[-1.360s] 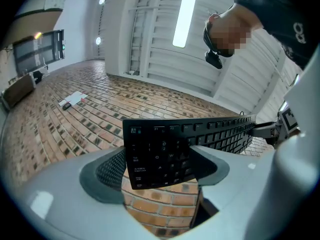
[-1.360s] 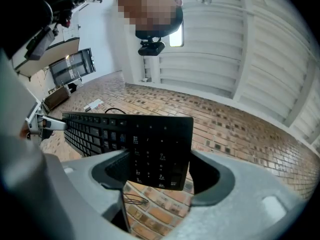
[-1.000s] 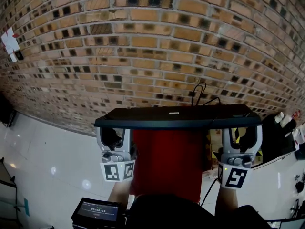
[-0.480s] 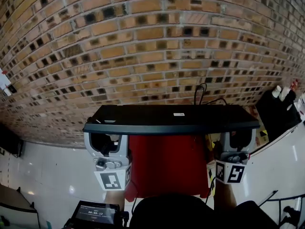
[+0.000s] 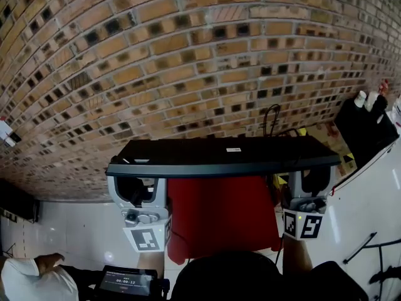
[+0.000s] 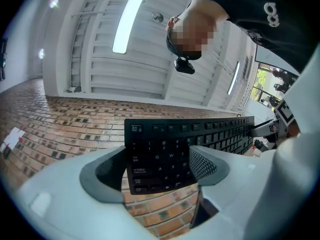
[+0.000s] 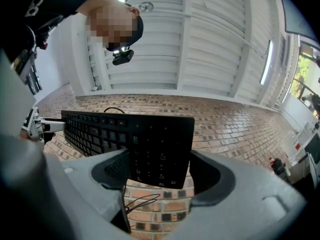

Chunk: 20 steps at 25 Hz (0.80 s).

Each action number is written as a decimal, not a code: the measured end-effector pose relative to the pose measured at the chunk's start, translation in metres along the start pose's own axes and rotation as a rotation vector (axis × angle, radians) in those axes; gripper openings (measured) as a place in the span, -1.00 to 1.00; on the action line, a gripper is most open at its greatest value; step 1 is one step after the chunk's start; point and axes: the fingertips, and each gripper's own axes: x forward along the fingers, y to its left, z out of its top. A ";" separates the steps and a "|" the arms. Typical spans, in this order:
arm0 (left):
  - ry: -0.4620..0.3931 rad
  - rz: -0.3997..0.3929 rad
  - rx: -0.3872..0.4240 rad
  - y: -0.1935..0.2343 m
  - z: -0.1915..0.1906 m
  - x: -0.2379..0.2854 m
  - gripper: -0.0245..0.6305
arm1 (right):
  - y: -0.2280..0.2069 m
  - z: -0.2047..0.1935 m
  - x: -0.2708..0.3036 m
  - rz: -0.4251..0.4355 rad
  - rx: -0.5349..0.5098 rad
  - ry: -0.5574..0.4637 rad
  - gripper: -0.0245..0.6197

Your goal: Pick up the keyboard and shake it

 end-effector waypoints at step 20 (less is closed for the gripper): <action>-0.199 0.142 0.005 0.051 0.060 -0.027 0.31 | 0.052 0.083 0.025 0.134 -0.094 -0.191 0.11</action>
